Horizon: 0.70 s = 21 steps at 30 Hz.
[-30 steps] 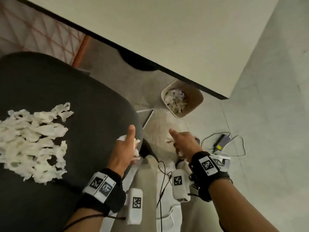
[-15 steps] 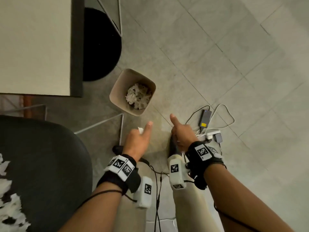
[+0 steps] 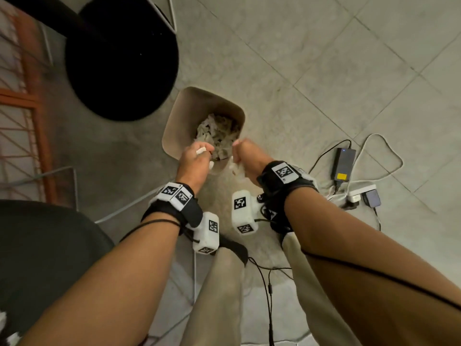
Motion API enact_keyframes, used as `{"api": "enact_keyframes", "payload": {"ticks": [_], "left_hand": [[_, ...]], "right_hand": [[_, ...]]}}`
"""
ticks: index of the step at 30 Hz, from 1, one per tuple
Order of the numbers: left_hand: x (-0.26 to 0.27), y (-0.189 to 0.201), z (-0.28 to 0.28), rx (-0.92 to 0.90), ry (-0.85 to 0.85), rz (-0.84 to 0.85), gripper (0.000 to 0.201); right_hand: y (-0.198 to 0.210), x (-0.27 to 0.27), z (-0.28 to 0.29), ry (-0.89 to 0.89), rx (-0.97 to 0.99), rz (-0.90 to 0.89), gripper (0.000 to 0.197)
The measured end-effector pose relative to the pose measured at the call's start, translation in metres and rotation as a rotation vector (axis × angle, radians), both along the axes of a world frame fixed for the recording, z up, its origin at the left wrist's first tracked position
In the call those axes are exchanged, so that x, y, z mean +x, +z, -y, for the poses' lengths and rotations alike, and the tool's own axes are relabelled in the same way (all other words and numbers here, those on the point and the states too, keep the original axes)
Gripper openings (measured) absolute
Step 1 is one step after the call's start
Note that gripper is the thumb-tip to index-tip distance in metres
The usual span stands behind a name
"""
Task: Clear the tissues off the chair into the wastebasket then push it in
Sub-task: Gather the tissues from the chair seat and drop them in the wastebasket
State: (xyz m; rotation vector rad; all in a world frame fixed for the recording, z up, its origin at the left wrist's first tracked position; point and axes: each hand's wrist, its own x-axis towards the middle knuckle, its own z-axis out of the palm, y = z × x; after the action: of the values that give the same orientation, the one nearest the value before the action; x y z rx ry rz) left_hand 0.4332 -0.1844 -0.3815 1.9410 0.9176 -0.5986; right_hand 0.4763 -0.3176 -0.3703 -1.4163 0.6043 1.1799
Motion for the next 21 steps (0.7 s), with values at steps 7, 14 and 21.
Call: {"api": "enact_keyframes", "payload": {"ticks": [7, 14, 21], "left_hand": [[0.030, -0.028, -0.032, 0.076, -0.195, 0.040, 0.054], [0.030, -0.026, -0.042, 0.156, -0.199, -0.005, 0.061], [-0.019, 0.016, -0.027, 0.090, -0.133, -0.036, 0.040]], "right_hand": [[-0.041, 0.033, -0.032, -0.077, -0.006, -0.006, 0.066], [-0.039, 0.029, -0.024, -0.052, -0.043, 0.021, 0.045], [0.010, -0.027, -0.003, 0.082, -0.079, -0.023, 0.028]]}}
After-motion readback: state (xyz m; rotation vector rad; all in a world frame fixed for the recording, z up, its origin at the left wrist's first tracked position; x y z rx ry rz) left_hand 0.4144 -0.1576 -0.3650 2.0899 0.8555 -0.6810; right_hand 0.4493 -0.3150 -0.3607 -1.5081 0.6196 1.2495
